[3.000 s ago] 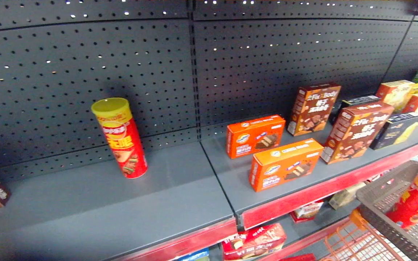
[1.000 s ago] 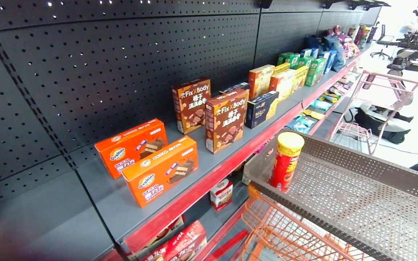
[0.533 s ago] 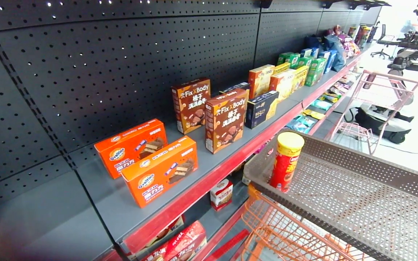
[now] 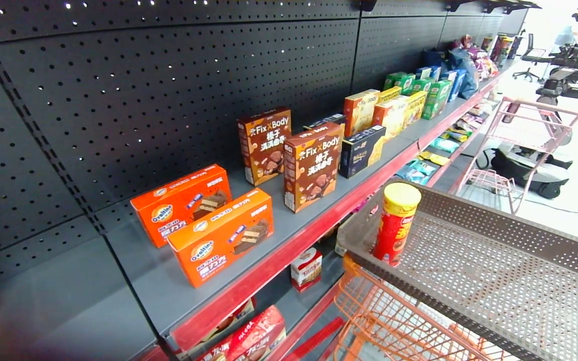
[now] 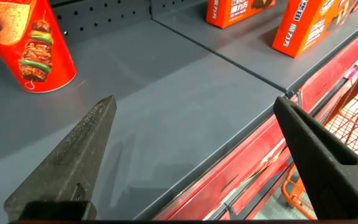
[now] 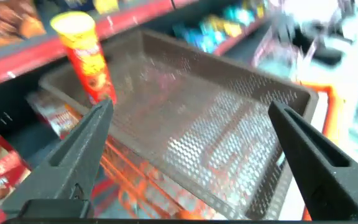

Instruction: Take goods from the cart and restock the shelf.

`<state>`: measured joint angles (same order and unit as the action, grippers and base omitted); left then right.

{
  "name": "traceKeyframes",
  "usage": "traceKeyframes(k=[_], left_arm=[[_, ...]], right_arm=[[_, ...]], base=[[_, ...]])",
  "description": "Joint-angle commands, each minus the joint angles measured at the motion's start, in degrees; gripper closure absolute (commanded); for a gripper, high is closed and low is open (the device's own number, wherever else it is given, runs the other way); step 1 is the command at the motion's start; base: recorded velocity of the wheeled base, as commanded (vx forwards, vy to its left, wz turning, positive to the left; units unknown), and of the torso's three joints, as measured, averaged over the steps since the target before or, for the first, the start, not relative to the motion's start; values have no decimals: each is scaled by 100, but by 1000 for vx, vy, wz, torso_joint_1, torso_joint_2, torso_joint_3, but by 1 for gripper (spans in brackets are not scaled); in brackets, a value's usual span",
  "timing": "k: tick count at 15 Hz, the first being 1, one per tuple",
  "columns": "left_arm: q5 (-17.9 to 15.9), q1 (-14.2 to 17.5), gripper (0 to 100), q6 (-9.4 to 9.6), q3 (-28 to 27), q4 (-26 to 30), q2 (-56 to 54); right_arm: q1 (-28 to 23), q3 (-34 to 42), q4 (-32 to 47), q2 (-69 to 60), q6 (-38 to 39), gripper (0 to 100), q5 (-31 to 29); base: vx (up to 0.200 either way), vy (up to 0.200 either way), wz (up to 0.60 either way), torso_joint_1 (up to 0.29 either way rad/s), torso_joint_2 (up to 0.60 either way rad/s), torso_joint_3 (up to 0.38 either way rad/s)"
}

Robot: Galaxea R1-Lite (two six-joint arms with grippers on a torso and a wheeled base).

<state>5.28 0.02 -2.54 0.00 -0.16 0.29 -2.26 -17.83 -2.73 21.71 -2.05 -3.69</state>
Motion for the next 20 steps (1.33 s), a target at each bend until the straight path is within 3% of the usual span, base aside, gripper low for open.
traceKeyframes(k=[1, 7, 10, 14, 17, 20], left_arm=[[-1, 6, 0, -1, 0, -2, 6], [-1, -2, 0, -1, 0, -2, 6], [-1, 6, 0, -1, 0, -2, 6], [-1, 6, 0, -1, 0, -2, 6], [-1, 6, 0, -1, 0, -2, 6], [-1, 6, 0, -1, 0, -2, 6]], right_arm=[[-47, -150, -78, 1010, -33, 0, -26], [146, -247, -1327, 3014, 38, 0, 361], [612, -273, -2038, 3700, -6, 0, 492], [1052, -238, -2408, 4113, -15, 0, 1477], [1131, -185, -2495, 4438, -252, 0, 1486], [1131, -176, -3515, 5071, -331, 0, 1477]], base=[[0, 0, 0, 0, 0, 0], [0, 0, 0, 0, 0, 0], [0, 0, 0, 0, 0, 0], [0, 0, 0, 0, 0, 0], [0, 0, 0, 0, 0, 0], [0, 0, 0, 0, 0, 0]])
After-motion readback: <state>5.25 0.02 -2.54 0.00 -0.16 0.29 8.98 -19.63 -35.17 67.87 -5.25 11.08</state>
